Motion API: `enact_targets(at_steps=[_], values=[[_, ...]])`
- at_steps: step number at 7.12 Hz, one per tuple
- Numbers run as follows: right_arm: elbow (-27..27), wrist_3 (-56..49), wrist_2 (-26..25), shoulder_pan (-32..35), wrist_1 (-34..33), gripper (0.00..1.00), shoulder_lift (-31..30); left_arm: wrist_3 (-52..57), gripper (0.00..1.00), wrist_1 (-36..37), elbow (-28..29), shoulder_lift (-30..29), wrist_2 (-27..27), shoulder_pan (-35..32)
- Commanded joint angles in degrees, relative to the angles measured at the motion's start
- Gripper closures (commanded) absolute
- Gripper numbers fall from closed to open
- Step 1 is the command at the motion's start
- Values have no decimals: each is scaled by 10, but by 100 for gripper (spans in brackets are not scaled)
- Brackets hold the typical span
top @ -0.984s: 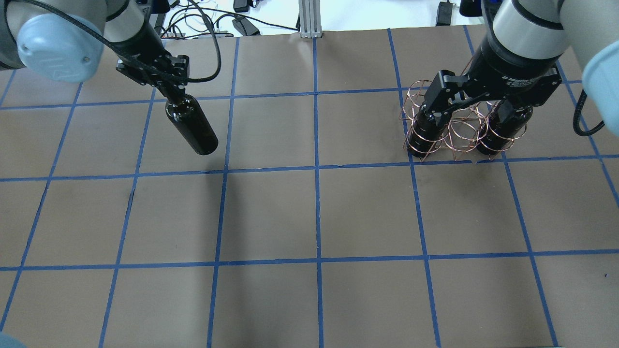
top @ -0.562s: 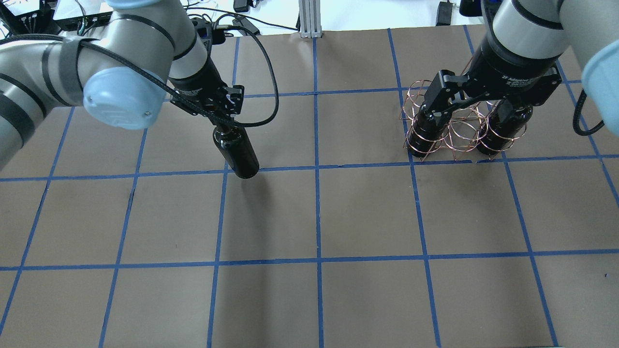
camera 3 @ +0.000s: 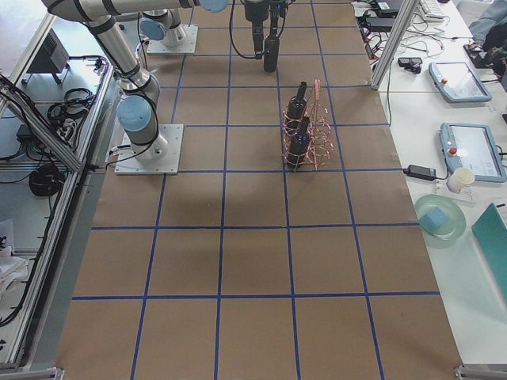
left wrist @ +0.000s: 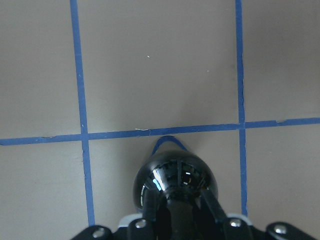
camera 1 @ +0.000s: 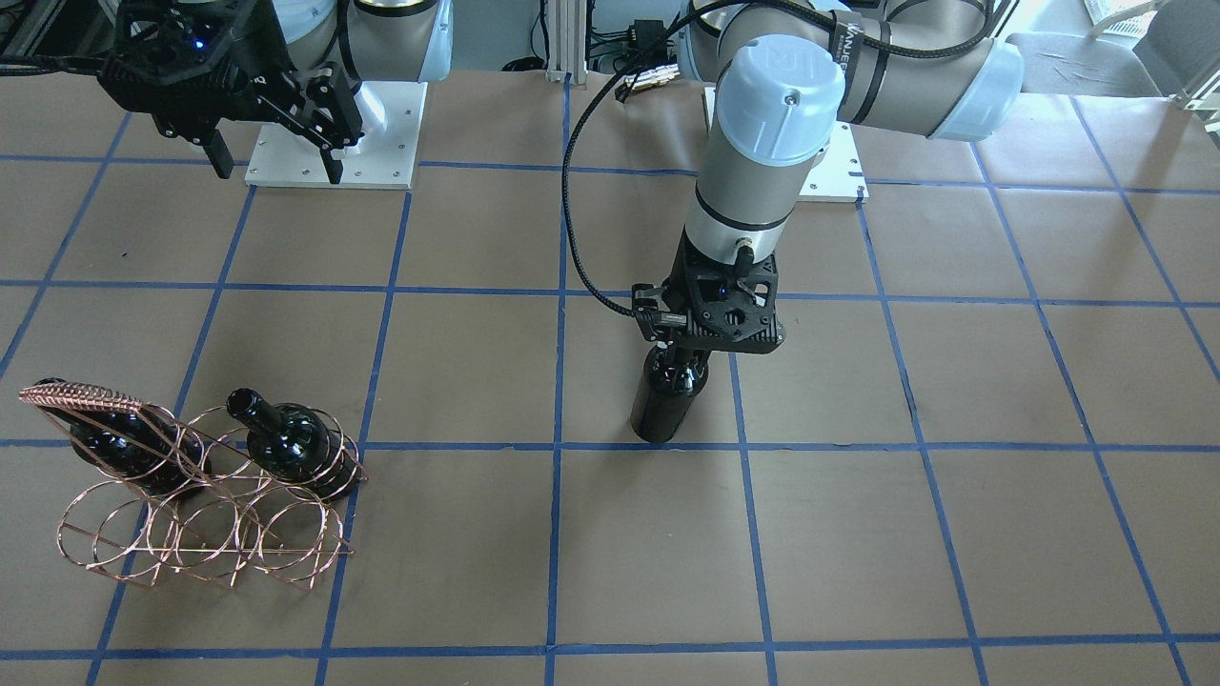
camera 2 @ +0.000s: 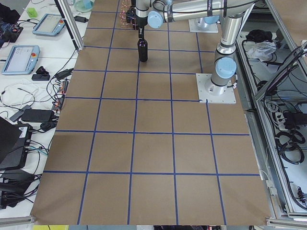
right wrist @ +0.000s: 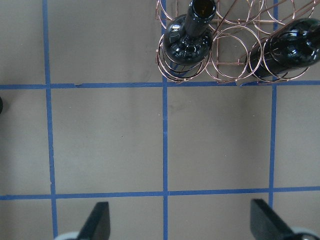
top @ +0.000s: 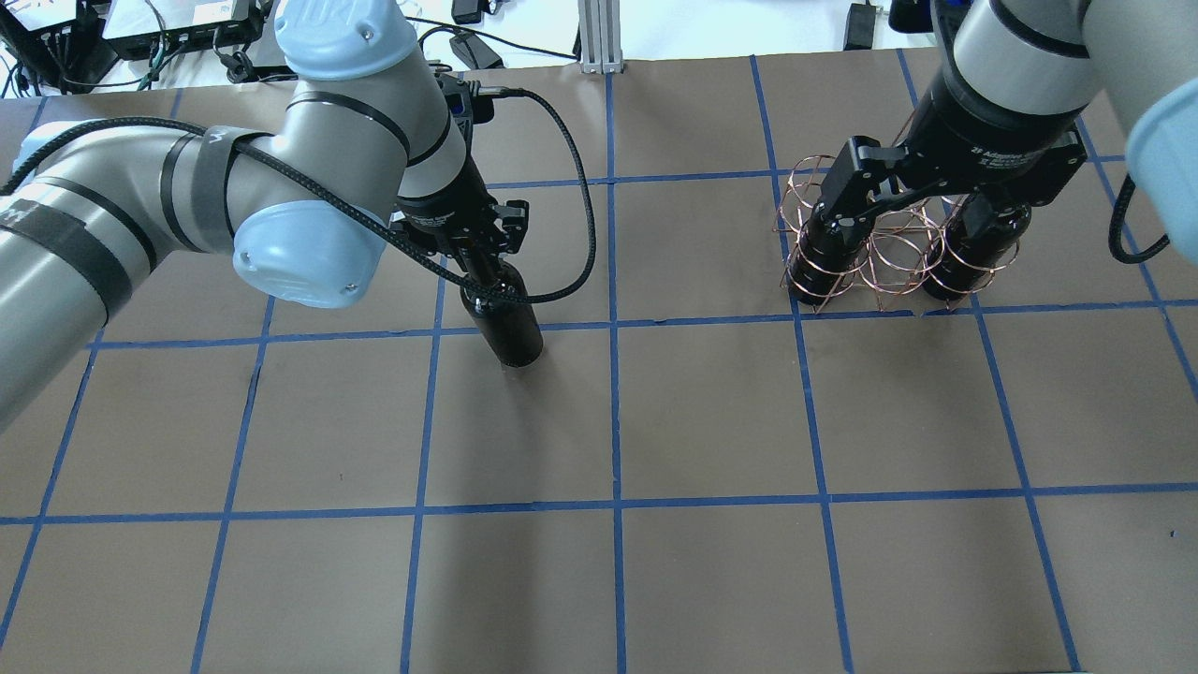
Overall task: Place wine into wine basket
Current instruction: 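Carry the bottle with the left gripper toward the table center and set it down, then open the left gripper and lift it away from the bottle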
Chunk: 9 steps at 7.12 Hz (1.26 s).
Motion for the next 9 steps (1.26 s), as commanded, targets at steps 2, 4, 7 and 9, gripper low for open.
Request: enact_targets(at_steps=[2, 4, 7, 9], values=[[0, 0, 0, 0, 0, 0, -1, 6, 100, -7, -14, 7, 0, -3], [1, 0, 0, 0, 0, 0, 0, 3, 100, -7, -18, 5, -1, -3], [1, 0, 0, 0, 0, 0, -1, -1, 0, -6, -9, 8, -13, -5], [0, 2, -1, 0, 0, 0, -3, -5, 0, -47, 20, 23, -9, 4]])
